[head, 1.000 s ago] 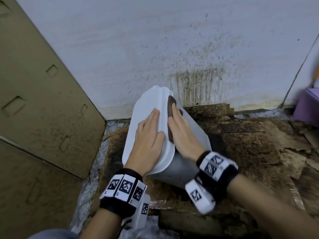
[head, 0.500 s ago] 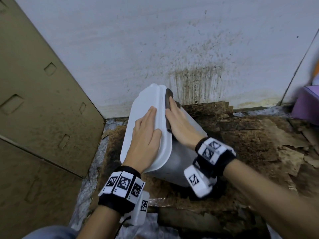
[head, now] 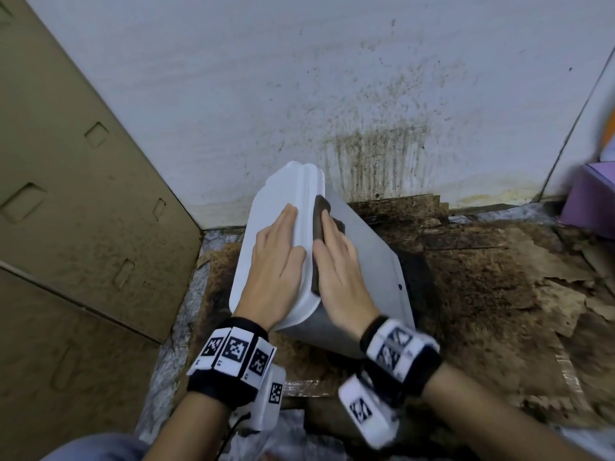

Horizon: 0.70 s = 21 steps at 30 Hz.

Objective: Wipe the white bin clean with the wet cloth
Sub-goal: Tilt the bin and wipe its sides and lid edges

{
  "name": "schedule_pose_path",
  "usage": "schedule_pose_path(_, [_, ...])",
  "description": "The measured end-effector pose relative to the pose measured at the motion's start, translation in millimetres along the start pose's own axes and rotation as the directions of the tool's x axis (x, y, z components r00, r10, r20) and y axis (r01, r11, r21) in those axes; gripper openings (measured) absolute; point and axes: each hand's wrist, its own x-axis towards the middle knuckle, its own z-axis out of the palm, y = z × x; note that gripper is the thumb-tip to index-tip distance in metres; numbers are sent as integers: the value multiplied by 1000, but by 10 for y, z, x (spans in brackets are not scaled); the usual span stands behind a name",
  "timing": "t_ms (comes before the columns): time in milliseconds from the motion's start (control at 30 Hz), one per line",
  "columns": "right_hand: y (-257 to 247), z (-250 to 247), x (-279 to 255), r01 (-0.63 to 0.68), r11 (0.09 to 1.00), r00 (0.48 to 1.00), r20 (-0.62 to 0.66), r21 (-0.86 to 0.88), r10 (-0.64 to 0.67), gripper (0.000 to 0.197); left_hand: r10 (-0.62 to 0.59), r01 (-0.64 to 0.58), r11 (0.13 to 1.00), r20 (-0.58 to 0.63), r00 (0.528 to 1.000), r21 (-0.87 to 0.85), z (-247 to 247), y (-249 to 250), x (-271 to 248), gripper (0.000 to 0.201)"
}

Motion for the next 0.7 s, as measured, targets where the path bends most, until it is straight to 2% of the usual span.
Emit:
schedule_pose_path(33, [-37, -63, 140, 9, 995, 998, 68, -95, -2, 52, -8, 8, 1000, 2, 1000, -4, -8, -6, 3, 69])
schedule_pose_path(100, [-112, -184, 406, -57, 993, 981, 180, -102, 75, 51, -13, 13, 1000, 5, 1000, -14, -17, -16, 0, 69])
schedule_pose_path(133, [-121, -228, 505, -77, 993, 975, 203, -85, 93, 52, -11, 11, 1000, 6, 1000, -17, -20, -17, -4, 69])
schedule_pose_path(200, [-119, -268, 573, -31, 990, 977, 204, -141, 59, 55, -10, 10, 1000, 7, 1000, -18, -19, -18, -5, 69])
schedule_pose_path(267, [-70, -264, 528, -30, 990, 974, 217, -138, 60, 49, -8, 8, 1000, 7, 1000, -16, -5, -20, -6, 68])
schedule_pose_path(333, [-60, -240, 395, -71, 996, 978, 191, -47, 79, 49, 3, -3, 1000, 1, 1000, -9, 8, -17, -9, 68])
schedule_pose_path(433, [-80, -126, 61, -23, 999, 992, 123, 32, 19, 51, 4, -4, 1000, -6, 1000, 5, 12, -18, -6, 68])
schedule_pose_path(567, [36, 69, -286, -26, 975, 1000, 2, 221, 26, 52, 1, -1, 1000, -10, 1000, 16, 20, -15, -12, 68])
schedule_pose_path(700, [302, 128, -369, 31, 987, 996, -92, 158, -16, 51, -6, 6, 1000, -7, 1000, 5, 32, -7, -9, 68])
